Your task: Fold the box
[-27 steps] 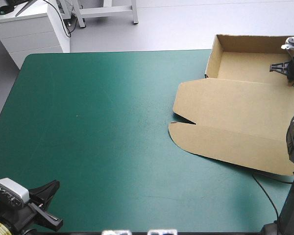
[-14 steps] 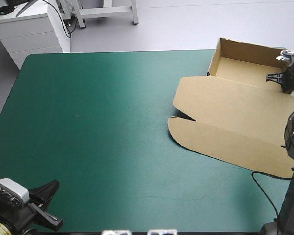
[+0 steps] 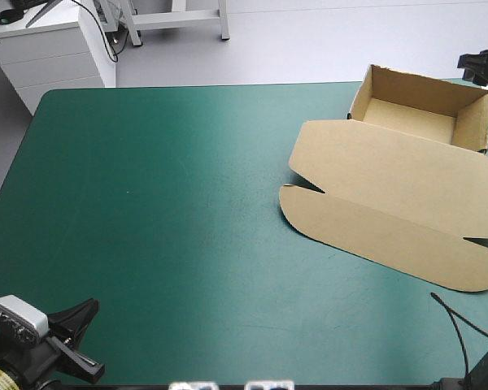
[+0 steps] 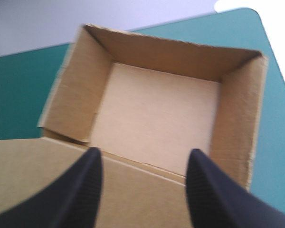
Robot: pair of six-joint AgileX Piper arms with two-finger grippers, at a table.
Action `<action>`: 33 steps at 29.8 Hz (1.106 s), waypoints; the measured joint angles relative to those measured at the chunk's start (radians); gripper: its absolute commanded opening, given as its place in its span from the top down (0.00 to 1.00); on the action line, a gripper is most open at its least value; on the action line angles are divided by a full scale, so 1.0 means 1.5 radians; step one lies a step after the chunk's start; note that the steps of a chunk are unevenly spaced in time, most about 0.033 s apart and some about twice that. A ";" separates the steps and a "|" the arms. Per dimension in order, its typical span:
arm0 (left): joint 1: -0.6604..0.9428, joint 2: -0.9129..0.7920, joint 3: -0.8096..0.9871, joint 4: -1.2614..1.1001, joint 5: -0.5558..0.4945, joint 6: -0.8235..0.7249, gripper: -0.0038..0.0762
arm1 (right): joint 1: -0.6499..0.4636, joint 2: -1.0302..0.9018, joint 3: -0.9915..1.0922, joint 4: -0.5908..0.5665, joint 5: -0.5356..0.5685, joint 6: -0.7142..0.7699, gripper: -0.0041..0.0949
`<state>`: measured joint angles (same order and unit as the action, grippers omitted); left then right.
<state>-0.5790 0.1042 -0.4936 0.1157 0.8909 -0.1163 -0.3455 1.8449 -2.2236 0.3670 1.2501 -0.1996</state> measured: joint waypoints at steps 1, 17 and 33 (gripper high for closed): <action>0.000 0.000 0.000 -0.001 0.000 0.000 0.96 | 0.009 -0.031 0.014 0.016 0.000 -0.014 0.96; 0.000 0.000 0.000 -0.006 0.000 0.000 0.96 | 0.184 -0.548 0.703 0.169 -0.224 -0.294 0.96; 0.000 0.000 0.028 -0.008 -0.023 0.000 0.96 | 0.186 -1.015 1.192 0.179 -0.402 -0.349 0.96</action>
<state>-0.5790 0.1042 -0.4521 0.1038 0.8562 -0.1163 -0.0665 0.3231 -0.4359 0.6359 0.6471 -0.7237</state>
